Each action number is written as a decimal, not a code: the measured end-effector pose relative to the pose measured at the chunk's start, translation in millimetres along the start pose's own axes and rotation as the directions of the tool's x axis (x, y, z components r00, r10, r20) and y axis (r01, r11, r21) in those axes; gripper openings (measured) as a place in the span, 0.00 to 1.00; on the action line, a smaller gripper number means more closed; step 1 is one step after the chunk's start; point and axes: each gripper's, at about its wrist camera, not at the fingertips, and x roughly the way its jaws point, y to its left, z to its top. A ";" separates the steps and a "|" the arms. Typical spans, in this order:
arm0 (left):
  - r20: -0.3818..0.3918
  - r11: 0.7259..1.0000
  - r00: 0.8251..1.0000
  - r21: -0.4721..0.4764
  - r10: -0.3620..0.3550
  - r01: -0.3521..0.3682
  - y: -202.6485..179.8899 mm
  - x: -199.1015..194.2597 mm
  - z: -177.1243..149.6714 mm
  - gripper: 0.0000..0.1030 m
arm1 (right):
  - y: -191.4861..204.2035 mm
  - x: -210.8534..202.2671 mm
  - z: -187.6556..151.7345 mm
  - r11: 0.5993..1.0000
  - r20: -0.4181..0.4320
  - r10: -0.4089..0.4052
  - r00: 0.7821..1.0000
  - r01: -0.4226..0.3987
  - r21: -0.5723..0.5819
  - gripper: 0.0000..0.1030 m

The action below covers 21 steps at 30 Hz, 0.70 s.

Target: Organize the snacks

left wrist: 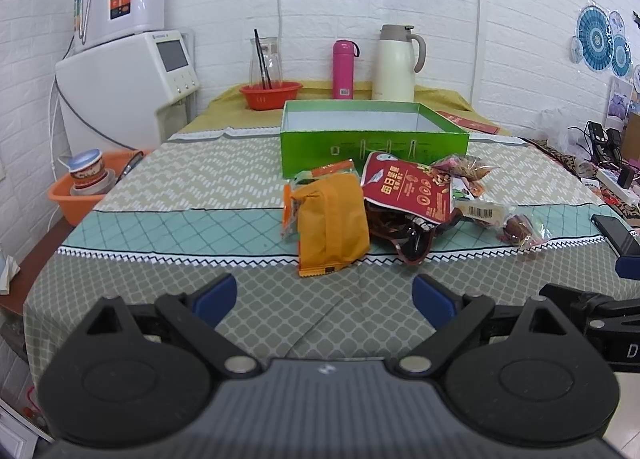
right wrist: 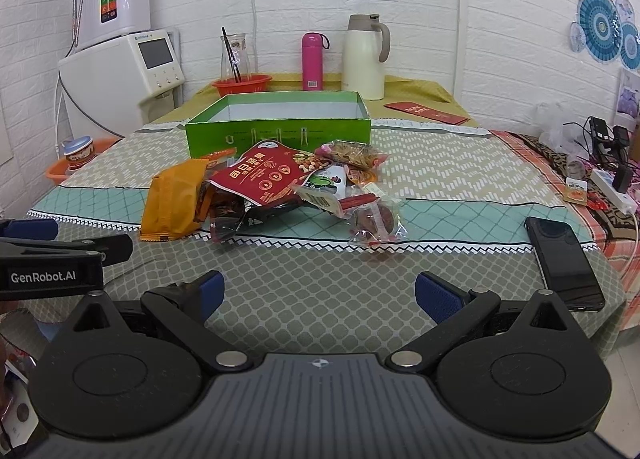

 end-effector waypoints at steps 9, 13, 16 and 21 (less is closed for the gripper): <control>-0.001 1.000 1.000 0.002 -0.004 0.004 -0.5 -0.3 0.0 0.91 | 0.7 -0.2 0.3 1.000 0.001 0.001 1.000 -0.001 0.001 1.00; -0.001 1.000 1.000 0.002 -0.005 0.005 -0.8 -0.3 0.2 0.91 | 1.2 -0.2 0.4 1.000 0.000 0.002 1.000 -0.002 0.000 1.00; -0.001 1.000 1.000 0.002 -0.005 0.005 -1.0 -0.2 0.3 0.91 | 1.0 0.2 0.4 1.000 0.000 0.001 1.000 -0.001 -0.002 1.00; -0.002 1.000 1.000 0.000 -0.010 0.010 -0.8 0.5 0.6 0.91 | 1.4 0.4 0.2 1.000 -0.001 -0.002 1.000 0.002 -0.003 1.00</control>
